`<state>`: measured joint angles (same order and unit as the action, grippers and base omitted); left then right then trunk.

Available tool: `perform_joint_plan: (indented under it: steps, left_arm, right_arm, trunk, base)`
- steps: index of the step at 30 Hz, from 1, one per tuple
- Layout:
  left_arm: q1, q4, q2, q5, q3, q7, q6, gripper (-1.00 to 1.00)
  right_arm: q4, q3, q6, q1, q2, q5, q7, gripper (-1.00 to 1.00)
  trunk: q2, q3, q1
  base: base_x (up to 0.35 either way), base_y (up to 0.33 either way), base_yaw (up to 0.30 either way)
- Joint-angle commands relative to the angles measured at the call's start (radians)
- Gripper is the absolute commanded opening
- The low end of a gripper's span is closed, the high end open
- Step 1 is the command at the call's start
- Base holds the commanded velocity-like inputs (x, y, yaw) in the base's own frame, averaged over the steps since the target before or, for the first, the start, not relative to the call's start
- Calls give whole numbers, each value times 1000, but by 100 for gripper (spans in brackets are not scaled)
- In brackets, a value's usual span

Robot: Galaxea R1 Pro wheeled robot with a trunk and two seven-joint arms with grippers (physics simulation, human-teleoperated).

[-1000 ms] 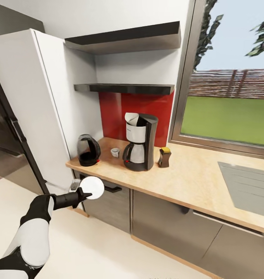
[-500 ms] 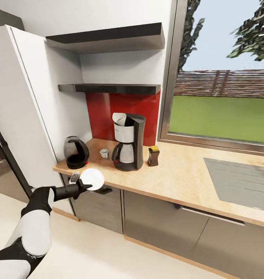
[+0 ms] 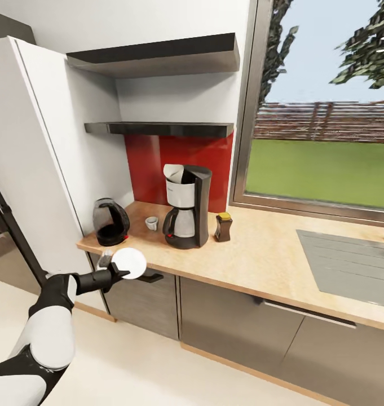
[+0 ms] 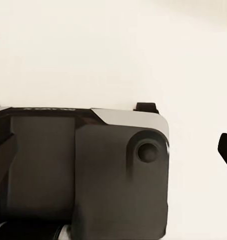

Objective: Set up a coffee station on the kitchen countertop: keep the coffee maker on the countertop, move the bottle of coffee from the kitchen shelf to the counter next to the coffee maker, place a paper coffee filter on top of the coffee maker, put the saucer next to the coffee maker with the coffee cup on the saucer, and place the electric kettle next to the coffee maker.

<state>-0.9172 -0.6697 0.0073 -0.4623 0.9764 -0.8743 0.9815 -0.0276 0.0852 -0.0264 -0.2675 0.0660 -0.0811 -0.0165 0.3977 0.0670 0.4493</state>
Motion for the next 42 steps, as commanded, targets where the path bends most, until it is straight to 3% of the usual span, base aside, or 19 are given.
perform_joint_plan:
  steps: [1,7,23,42]
  left_arm:
    - [-2,-3,-1,-10,7,-8,4,-100]
    - [-3,-4,-3,-10,8,-6,3,-100]
    - [0,4,-3,-10,14,-6,3,-100]
    - [19,31,-3,-15,12,0,-2,-100]
  right_arm:
    - [1,8,-3,-1,0,-8,-2,100]
    - [1,8,-3,11,0,-8,-2,100]
    - [1,8,-3,16,0,-8,-2,100]
    - [1,8,-2,16,1,-8,-2,100]
  trunk:
    - [2,2,1]
    - [2,2,1]
    - [2,2,1]
    - [2,2,1]
  base:
    - [0,0,0]
    - [43,0,0]
    - [311,0,0]
    - [115,0,0]
